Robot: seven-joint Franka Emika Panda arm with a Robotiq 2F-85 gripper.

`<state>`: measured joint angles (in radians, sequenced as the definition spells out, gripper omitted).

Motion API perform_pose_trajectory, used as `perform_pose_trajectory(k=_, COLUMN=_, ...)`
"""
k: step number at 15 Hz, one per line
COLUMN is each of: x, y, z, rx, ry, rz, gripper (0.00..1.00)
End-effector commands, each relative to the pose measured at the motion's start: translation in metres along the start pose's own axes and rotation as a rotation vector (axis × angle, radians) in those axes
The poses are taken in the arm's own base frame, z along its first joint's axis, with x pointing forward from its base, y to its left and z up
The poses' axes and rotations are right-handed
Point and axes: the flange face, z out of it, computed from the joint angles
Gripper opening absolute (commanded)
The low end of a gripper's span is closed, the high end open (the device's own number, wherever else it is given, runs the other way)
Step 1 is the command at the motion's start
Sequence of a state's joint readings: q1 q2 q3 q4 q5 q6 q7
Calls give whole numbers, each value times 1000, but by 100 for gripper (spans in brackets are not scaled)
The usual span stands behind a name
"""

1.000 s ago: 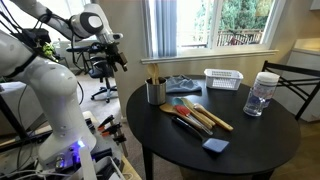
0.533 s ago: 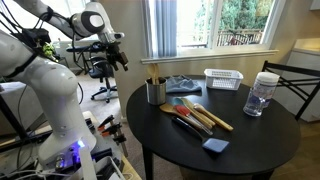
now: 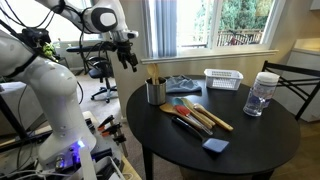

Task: Put the black spatula inside the silver bowl

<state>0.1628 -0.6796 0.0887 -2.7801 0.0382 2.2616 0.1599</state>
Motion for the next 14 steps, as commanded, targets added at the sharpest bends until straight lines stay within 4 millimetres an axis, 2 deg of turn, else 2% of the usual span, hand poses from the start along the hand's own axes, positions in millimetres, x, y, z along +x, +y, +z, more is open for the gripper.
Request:
perform_pose_trajectory(k=1, x=10, y=46, z=12, rx=99, ry=-24, rz=90, gripper=100)
perform_pose_trajectory(k=9, x=4, y=150, z=52, rx=291, ry=-69, rz=395, gripper=100)
perform_pose_trajectory(k=14, x=-8, y=192, z=82, rx=350, ry=-81, rz=523, gripper=100)
